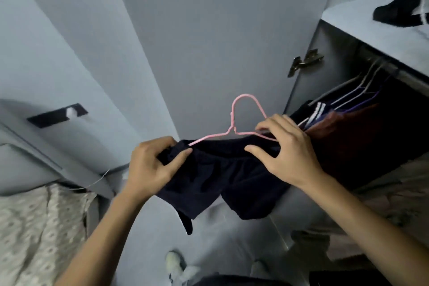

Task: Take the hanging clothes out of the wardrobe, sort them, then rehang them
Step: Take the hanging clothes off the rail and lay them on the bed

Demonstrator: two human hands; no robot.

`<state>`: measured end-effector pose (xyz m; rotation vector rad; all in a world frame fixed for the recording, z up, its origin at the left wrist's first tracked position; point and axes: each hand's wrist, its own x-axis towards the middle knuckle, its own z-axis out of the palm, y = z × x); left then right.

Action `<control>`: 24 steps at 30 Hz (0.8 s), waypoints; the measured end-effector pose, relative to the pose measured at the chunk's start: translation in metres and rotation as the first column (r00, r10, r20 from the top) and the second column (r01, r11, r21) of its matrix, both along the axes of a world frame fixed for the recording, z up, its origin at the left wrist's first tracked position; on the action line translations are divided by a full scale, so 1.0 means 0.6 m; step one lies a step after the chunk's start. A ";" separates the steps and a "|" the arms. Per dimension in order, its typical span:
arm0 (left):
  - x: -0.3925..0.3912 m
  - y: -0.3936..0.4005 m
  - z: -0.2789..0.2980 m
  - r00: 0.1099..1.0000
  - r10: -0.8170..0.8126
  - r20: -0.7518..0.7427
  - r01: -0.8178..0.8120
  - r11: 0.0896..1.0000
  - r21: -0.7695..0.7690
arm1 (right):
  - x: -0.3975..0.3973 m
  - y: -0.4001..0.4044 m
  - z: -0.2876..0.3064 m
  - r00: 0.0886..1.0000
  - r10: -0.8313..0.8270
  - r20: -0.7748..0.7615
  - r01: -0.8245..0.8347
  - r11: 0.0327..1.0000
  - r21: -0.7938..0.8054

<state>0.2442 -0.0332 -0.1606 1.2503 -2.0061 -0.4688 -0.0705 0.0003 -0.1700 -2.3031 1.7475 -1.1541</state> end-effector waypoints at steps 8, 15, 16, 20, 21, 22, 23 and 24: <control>0.251 0.122 0.022 0.935 0.353 -0.037 -0.355 0.930 -0.093 | 0.216 -0.060 0.023 0.926 0.376 0.020 -0.366 0.886 0.284; 0.502 0.232 0.014 0.816 0.574 -0.063 -0.578 0.809 -0.112 | 0.531 -0.092 0.028 0.801 0.598 -0.018 -0.568 0.769 0.294; 0.537 0.248 0.014 0.795 0.602 -0.070 -0.606 0.788 -0.107 | 0.580 -0.092 0.027 0.787 0.617 -0.019 -0.588 0.758 0.282; 0.675 0.320 0.003 0.667 0.742 -0.061 -0.745 0.664 -0.069 | 0.779 -0.085 0.023 0.734 0.679 0.030 -0.671 0.717 0.191; 0.708 0.343 0.000 0.632 0.773 -0.058 -0.775 0.629 -0.055 | 0.829 -0.080 0.023 0.709 0.704 0.042 -0.699 0.693 0.178; 0.740 0.369 -0.004 0.595 0.801 -0.056 -0.803 0.594 -0.038 | 0.879 -0.074 0.021 0.681 0.731 0.051 -0.727 0.666 0.168; 0.770 0.395 -0.008 0.557 0.829 -0.053 -0.831 0.556 -0.024 | 0.926 -0.065 0.019 0.653 0.755 0.058 -0.753 0.639 0.158; 0.796 0.420 -0.012 0.515 0.856 -0.047 -0.857 0.515 -0.017 | 0.971 -0.056 0.016 0.625 0.778 0.061 -0.776 0.612 0.150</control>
